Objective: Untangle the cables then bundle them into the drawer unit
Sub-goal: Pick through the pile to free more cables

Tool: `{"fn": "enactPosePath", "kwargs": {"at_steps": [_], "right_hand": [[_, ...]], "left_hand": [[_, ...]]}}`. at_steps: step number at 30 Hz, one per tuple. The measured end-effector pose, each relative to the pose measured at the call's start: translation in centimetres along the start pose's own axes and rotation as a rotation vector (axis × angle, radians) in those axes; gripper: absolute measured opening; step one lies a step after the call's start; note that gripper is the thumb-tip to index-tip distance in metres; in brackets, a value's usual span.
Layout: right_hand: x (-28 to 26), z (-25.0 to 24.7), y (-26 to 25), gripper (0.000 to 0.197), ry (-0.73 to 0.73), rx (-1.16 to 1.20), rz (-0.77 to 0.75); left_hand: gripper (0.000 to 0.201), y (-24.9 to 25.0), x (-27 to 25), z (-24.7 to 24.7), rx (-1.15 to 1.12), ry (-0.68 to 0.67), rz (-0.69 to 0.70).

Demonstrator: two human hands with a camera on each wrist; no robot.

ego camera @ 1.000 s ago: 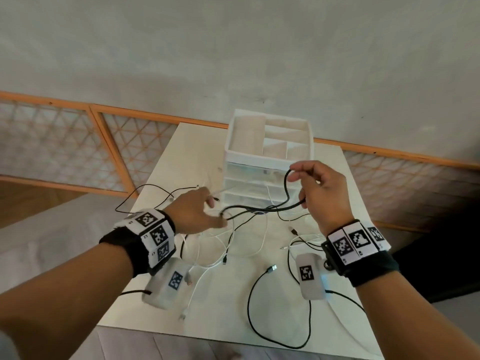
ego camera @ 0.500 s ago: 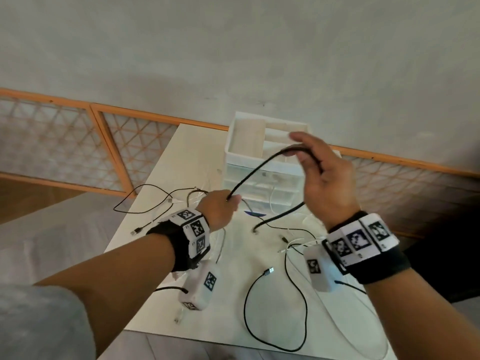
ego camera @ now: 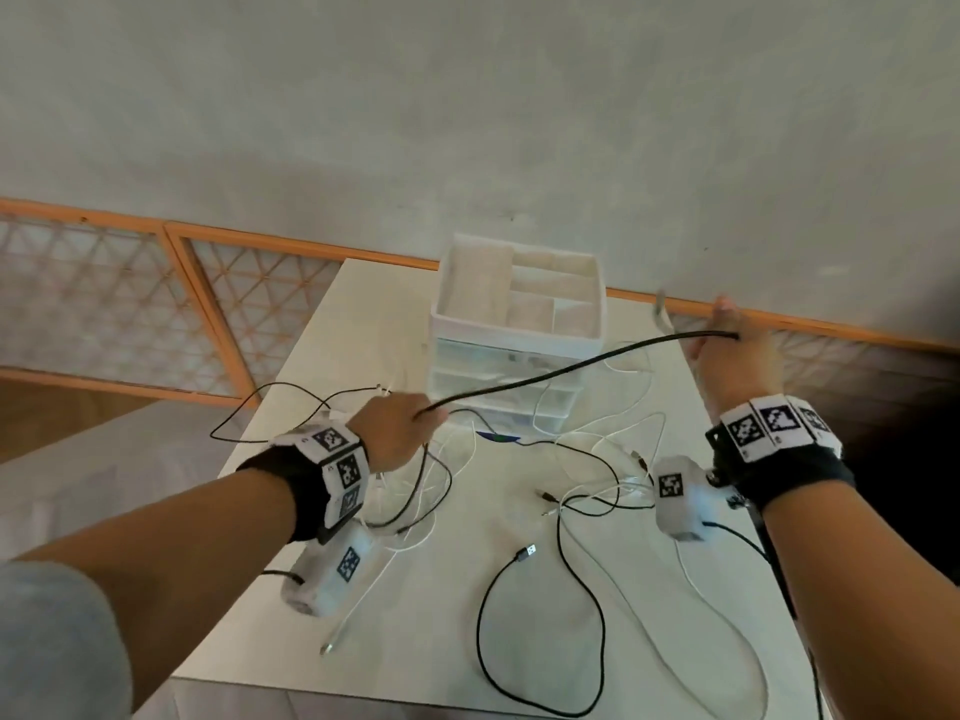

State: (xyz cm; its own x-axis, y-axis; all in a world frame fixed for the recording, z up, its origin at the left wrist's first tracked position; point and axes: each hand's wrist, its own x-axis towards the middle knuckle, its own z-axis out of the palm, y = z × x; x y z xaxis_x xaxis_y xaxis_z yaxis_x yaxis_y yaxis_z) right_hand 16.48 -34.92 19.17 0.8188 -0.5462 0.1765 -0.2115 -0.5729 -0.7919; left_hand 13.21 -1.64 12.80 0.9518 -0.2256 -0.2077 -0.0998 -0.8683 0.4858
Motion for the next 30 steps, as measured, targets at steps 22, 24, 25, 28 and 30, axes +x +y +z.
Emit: {"fn": "enactPosePath", "kwargs": {"at_steps": [22, 24, 25, 28, 30], "right_hand": [[-6.8, 5.5, -5.0, 0.013, -0.280, -0.173, -0.512], [-6.6, 6.0, -4.1, 0.013, -0.284, -0.258, -0.492], [-6.5, 6.2, -3.6, 0.014, -0.275, -0.309, -0.459], [-6.1, 5.9, -2.6, 0.021, -0.203, -0.424, -0.347], [-6.6, 5.6, -2.7, 0.032, -0.129, -0.371, -0.395]], "left_hand": [[0.039, 3.5, 0.3, -0.9, -0.379, 0.146, 0.176], [0.041, 3.8, 0.2, -1.2, -0.579, 0.183, 0.191], [0.041, 3.9, 0.2, -1.6, -0.702, 0.201, 0.186], [0.042, 4.1, 0.0, -3.2, -0.898, 0.220, 0.205], [0.044, 4.4, 0.0, -3.9, -0.864, 0.240, 0.229]]}}
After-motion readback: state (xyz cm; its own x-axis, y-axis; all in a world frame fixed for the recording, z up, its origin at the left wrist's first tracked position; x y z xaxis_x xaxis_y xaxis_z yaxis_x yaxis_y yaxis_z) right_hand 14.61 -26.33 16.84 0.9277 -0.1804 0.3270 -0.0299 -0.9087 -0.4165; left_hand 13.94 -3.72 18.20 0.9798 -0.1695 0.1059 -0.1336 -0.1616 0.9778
